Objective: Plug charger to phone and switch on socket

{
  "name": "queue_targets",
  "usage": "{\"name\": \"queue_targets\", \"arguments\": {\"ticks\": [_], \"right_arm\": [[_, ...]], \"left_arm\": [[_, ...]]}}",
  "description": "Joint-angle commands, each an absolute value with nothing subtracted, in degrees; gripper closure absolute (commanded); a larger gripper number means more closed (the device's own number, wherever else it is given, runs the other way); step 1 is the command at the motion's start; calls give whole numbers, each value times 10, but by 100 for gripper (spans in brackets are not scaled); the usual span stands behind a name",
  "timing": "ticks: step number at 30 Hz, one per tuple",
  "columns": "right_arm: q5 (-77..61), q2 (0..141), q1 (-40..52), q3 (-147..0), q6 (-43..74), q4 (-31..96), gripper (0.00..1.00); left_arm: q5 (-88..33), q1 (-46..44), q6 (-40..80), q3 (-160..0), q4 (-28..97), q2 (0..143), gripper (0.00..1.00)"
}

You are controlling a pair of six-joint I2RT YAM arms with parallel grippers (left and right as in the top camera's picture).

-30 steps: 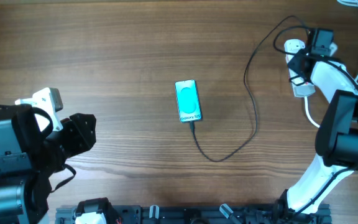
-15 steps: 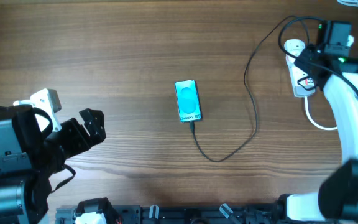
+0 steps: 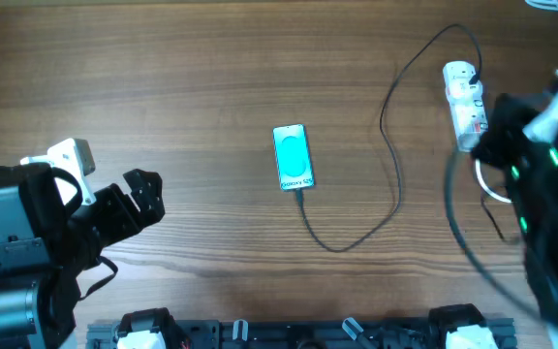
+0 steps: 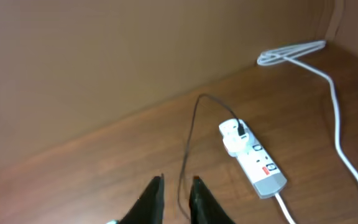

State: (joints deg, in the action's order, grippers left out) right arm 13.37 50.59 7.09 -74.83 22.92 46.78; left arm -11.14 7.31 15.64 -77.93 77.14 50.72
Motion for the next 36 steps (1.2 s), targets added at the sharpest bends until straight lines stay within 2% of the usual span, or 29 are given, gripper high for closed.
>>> {"name": "queue_targets", "arguments": {"ticks": [1,2,3,4,11,17,21,26,30,36], "right_arm": [[135,445,73,-749,225,524,69],[135,429,73,-749,226,550,63],[135,415,73,-749,227,583,9],[135,401,73,-749,227,628,1],[154,393,73,-749,211,808,0],[156,393,73,-748,209,810,0],[180,369,72,-696,162,692,0],[164,257,65,-526,119,494,0],[102,162,21,-373,118,317,0],[6,58,-28,-200,119,126,0]], "left_arm": [[-108,78,154,-777,770,507,0],[-108,78,154,-777,770,507,0],[-108,78,154,-777,770,507,0],[-108,78,154,-777,770,507,0],[-108,78,154,-777,770,507,0],[-108,78,154,-777,770,507,0],[-108,78,154,-777,770,507,0],[-108,78,154,-777,770,507,0],[-108,78,154,-777,770,507,0],[-108,78,154,-777,770,507,0]]}}
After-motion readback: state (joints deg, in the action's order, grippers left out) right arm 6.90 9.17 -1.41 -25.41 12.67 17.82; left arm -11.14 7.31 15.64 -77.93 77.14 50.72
